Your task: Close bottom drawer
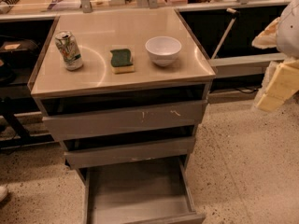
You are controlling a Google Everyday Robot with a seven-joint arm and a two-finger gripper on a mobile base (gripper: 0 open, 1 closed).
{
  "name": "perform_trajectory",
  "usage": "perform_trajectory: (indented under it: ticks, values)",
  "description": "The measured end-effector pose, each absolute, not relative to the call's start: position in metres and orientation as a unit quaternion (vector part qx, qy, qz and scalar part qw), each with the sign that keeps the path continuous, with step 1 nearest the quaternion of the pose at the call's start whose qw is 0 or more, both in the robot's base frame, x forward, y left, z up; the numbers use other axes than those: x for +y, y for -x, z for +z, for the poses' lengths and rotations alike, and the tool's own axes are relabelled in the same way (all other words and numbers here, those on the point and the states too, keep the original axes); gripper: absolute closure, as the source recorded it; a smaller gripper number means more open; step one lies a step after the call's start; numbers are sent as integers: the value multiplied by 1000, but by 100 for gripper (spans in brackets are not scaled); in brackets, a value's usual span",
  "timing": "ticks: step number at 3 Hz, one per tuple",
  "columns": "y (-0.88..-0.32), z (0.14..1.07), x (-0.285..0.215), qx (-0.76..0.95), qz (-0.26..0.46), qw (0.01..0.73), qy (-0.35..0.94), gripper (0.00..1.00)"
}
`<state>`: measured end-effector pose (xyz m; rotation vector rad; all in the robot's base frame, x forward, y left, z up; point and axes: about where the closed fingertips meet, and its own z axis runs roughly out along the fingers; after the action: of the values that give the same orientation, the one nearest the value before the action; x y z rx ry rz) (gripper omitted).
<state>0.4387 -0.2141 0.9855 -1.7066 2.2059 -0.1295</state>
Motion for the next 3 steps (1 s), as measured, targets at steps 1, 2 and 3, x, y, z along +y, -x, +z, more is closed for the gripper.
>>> perform_trajectory:
  ticks: [1,2,3]
  values:
    - [-439,986,-214,778,-46,174,602,42]
    - [-439,986,-214,778,-46,174,602,65]
    - [-439,986,-214,778,-46,174,602,96]
